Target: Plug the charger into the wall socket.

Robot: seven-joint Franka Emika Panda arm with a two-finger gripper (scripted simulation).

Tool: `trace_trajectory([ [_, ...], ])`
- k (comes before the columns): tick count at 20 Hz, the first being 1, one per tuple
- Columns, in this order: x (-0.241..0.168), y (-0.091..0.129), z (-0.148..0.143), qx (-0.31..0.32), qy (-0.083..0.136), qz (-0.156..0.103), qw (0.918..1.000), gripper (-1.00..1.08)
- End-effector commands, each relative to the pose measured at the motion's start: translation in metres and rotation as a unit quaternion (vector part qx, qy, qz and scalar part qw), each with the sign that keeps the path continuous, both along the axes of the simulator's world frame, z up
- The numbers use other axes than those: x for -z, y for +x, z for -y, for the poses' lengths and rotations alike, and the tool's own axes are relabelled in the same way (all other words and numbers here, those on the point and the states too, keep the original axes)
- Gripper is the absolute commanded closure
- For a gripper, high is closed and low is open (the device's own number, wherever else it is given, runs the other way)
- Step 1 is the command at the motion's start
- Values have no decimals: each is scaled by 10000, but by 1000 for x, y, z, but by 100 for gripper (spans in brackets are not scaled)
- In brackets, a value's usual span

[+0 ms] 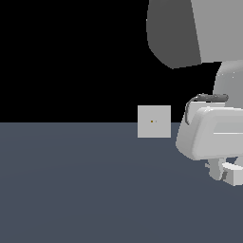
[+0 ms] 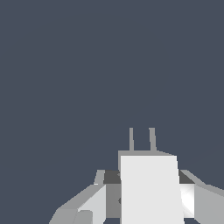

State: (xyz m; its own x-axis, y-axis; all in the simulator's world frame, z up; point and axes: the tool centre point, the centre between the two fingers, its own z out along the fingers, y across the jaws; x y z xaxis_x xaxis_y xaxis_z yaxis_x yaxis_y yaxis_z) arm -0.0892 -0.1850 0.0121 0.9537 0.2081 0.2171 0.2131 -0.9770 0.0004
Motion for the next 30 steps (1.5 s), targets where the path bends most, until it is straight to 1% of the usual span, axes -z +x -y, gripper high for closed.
trace_trajectory([
  [1,0,0,0,2,-1,0,10000,108],
  [7,-4,3,-5,78,1,3,10000,108],
  [14,-18,15,-22,344,6,10,9994,108],
  [21,-41,37,-48,768,10,16,9970,108],
  [30,-69,68,-78,1317,6,14,9913,108],
])
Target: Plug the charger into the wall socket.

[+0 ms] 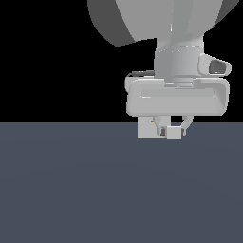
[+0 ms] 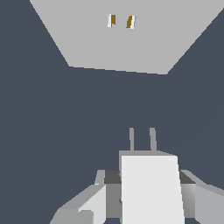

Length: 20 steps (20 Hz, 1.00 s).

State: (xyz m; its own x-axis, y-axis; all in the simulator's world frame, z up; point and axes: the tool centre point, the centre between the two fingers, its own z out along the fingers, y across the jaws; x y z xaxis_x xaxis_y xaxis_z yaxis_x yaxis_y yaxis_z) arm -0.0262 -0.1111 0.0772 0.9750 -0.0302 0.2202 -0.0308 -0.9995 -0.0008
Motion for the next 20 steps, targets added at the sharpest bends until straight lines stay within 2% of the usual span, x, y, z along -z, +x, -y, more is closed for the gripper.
trace_trajectory([
  [1,-7,8,-6,141,-2,-3,9999,108],
  [10,-21,25,-19,425,-6,-12,9991,108],
  [20,-23,28,-20,463,-4,-16,9989,108],
])
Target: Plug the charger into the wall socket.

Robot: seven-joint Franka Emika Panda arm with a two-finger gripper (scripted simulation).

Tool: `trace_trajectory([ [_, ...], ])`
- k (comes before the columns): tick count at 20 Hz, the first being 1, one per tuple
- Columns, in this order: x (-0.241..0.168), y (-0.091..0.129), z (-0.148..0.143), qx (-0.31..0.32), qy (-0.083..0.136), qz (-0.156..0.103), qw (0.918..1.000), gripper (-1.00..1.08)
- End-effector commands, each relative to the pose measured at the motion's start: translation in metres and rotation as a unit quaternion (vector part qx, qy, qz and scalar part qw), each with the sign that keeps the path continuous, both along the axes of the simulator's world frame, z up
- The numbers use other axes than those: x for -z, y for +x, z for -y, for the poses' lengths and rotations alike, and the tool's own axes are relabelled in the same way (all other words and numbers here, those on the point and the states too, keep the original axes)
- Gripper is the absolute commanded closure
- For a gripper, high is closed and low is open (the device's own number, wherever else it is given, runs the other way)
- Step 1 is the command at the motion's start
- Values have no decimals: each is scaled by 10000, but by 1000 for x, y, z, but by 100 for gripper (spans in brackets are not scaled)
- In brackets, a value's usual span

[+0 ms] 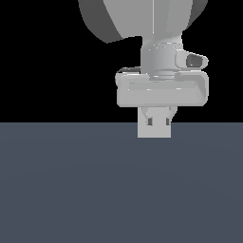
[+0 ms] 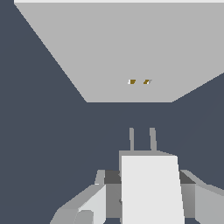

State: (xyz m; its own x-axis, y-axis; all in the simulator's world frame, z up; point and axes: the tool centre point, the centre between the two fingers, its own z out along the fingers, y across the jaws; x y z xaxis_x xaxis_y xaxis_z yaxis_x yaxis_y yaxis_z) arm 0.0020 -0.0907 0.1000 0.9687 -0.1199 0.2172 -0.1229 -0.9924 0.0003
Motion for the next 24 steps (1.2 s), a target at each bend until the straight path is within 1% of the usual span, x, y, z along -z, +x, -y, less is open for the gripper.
trace_trajectory([
  [1,0,0,0,1,1,0,10000,108],
  [7,0,9,1,1,1,0,10000,108],
  [17,0,42,5,1,1,0,10000,108],
  [24,0,50,6,3,1,0,10000,108],
])
